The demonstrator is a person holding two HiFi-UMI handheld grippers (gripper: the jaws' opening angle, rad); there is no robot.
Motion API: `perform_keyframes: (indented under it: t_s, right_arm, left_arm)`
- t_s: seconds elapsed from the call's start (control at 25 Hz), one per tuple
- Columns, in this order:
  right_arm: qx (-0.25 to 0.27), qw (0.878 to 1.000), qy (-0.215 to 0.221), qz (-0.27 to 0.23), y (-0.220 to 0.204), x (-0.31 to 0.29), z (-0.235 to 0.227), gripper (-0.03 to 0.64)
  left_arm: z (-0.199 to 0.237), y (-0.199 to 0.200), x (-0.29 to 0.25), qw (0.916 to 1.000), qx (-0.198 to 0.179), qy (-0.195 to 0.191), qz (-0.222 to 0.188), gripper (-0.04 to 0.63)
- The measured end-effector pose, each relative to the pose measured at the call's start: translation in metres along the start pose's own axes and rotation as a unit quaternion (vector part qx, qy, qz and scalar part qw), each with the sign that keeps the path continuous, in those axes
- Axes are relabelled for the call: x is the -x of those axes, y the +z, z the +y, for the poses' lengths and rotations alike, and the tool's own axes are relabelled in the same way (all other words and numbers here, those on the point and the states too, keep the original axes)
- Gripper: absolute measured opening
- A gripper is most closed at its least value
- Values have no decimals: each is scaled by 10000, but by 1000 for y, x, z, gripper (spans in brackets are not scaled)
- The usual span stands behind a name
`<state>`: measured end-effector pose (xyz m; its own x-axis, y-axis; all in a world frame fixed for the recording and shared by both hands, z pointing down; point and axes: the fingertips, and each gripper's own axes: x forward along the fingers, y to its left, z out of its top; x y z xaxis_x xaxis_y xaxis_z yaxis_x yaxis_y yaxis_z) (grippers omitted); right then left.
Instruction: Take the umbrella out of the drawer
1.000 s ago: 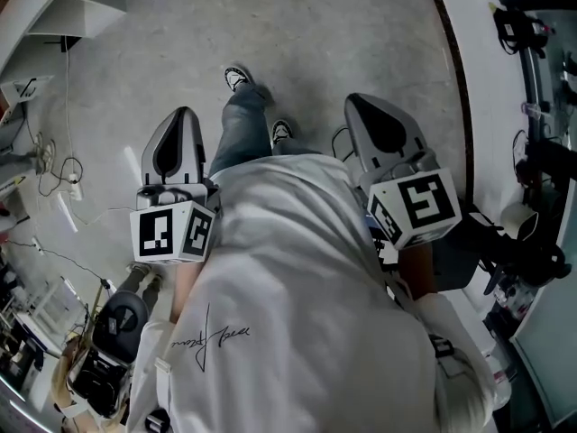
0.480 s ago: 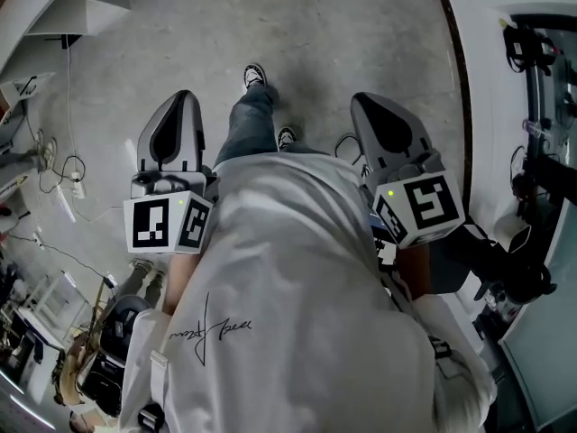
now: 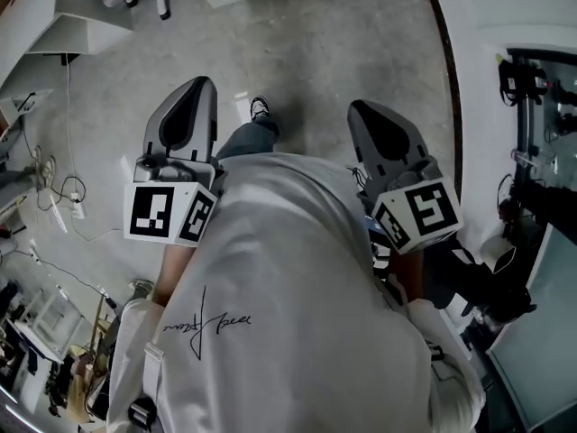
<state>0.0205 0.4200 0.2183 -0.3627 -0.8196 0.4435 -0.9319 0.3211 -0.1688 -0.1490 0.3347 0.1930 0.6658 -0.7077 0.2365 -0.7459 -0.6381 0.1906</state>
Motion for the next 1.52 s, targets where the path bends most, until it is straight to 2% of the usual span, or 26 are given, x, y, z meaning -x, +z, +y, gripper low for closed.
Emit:
perform_keyframes:
  t_s: [0.2,0.48,0.64,0.84,1.0,1.24,1.36,1.52]
  right_arm:
    - [277,9994,164,86,32,-50,1,26]
    - [582,9975,304,269,51,-93,4,26]
    - [651,9959,558,276,56,-106,10,26]
    - [821,9946,574,260,70,-130,9,26]
    - [1185,9909,592,252,81,-146,-5,26]
    - [844,9937,708,199,106,-186,-41,26]
    - [837,9936,745,127,121,-205,-65,26]
    - [545,9958,729,58,144,-226,-103,28]
  left_arm:
    - [41,18,-26,9999,115,-2,-86,17]
    - [80,26,-46,9994,289,133,-143,17]
    - [85,23,-58,9992,385,84,-89,17]
    - [84,30,-75,9997,246,-43,-32,17]
    - [85,33,-100,9997,223,-24,5,17]
    - [110,46,-150,9997,188,117,74,18]
    - [122,57,-181,9992,326,232,62,17]
    - [134,73,-218,9987,376,347,36,17]
